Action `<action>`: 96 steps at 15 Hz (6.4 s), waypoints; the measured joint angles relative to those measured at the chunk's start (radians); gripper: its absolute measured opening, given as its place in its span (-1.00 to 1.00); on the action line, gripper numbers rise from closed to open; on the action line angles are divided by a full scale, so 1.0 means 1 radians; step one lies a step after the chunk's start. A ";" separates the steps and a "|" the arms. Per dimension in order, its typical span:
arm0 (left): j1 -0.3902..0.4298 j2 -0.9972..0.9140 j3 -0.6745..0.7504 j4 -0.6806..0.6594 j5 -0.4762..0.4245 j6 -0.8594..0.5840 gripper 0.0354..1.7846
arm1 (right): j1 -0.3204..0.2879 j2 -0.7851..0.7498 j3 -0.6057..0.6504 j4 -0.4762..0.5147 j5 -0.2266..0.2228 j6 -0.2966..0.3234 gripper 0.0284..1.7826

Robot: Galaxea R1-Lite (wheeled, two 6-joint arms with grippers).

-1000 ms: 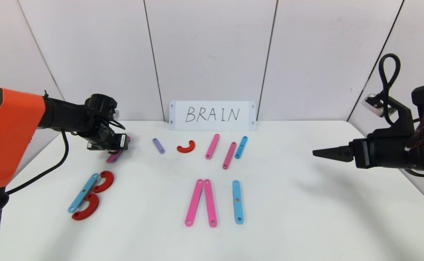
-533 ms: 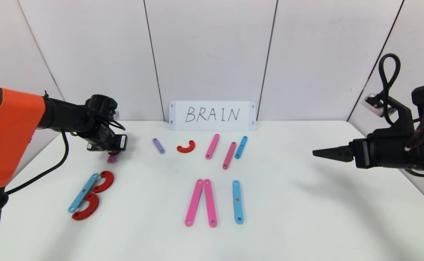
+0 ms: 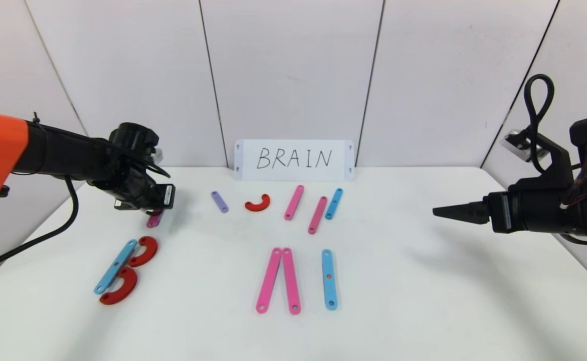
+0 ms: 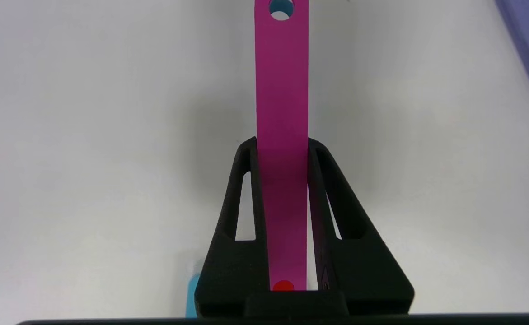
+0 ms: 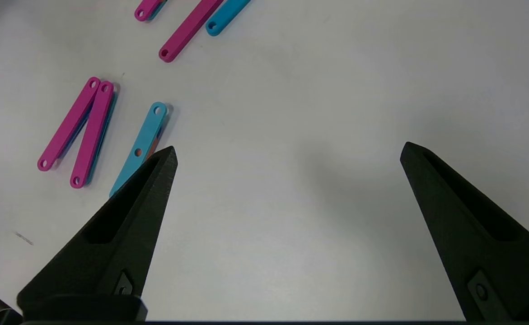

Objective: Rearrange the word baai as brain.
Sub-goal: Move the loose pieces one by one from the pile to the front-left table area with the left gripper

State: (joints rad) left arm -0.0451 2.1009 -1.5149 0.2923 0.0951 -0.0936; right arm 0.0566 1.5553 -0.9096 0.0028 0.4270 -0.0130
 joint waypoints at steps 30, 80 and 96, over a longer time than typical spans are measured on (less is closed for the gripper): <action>-0.214 -0.196 0.435 0.008 -0.077 -0.160 -0.06 | 0.000 0.005 0.005 0.000 -0.002 0.000 0.94; -0.346 0.319 -0.461 0.083 -0.310 0.351 0.96 | 0.001 0.010 0.008 0.000 0.001 -0.003 0.94; -0.346 0.347 -0.458 0.082 -0.220 0.360 -0.70 | 0.001 0.010 0.008 0.000 0.001 -0.003 0.94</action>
State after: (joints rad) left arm -0.3915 2.4481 -1.9730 0.3747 -0.1245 0.2668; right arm 0.0581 1.5653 -0.9019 0.0032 0.4281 -0.0164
